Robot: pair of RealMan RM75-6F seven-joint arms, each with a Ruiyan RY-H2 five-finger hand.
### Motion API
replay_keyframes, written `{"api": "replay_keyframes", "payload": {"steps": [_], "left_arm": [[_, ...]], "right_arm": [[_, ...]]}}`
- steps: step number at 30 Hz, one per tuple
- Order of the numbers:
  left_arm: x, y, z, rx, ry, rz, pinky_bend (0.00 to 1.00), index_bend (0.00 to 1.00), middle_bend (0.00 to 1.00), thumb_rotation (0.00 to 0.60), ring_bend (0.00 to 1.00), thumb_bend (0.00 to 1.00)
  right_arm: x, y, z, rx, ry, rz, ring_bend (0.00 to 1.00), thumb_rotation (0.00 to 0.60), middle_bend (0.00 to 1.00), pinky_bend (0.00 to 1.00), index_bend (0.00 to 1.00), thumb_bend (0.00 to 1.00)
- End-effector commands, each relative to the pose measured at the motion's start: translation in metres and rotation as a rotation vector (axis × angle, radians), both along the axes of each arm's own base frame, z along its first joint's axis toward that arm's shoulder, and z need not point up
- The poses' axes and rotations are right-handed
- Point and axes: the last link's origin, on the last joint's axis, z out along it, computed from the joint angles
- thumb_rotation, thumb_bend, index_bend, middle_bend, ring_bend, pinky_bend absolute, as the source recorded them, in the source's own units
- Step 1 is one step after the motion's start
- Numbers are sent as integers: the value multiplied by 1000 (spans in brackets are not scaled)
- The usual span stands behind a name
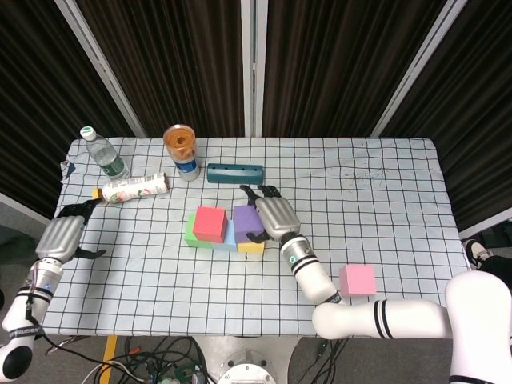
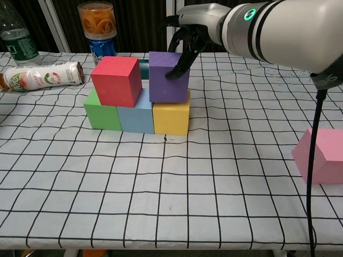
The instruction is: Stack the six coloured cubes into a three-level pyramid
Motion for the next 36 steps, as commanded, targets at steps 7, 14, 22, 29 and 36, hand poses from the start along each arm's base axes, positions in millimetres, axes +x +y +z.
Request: {"api": "replay_keyframes", "payload": {"steps": [7, 14, 22, 29, 36], "left_arm": [[-4, -1, 2, 9, -10, 6, 86, 68, 73, 600, 99, 109], [-4, -4, 4, 13, -24, 9, 86, 69, 73, 600, 99, 109], [-5, -6, 7, 21, -32, 19, 86, 68, 73, 600, 100, 109], [-6, -7, 6, 15, -40, 25, 86, 69, 73, 600, 99, 109], [-8, -8, 6, 12, -47, 35, 86, 68, 73, 600, 100, 108]], "right_arm": [[1, 5, 1, 31, 16, 62, 0, 600, 159, 0, 0, 70], [-3, -6, 22, 23, 82, 222, 0, 600, 164, 0, 0, 0], [-9, -20, 22, 59, 128, 301, 0, 600, 233, 0, 0, 0], [-13, -23, 11, 82, 129, 310, 0, 600, 242, 0, 0, 0], [-13, -22, 6, 96, 117, 332, 0, 600, 253, 0, 0, 0]]}}
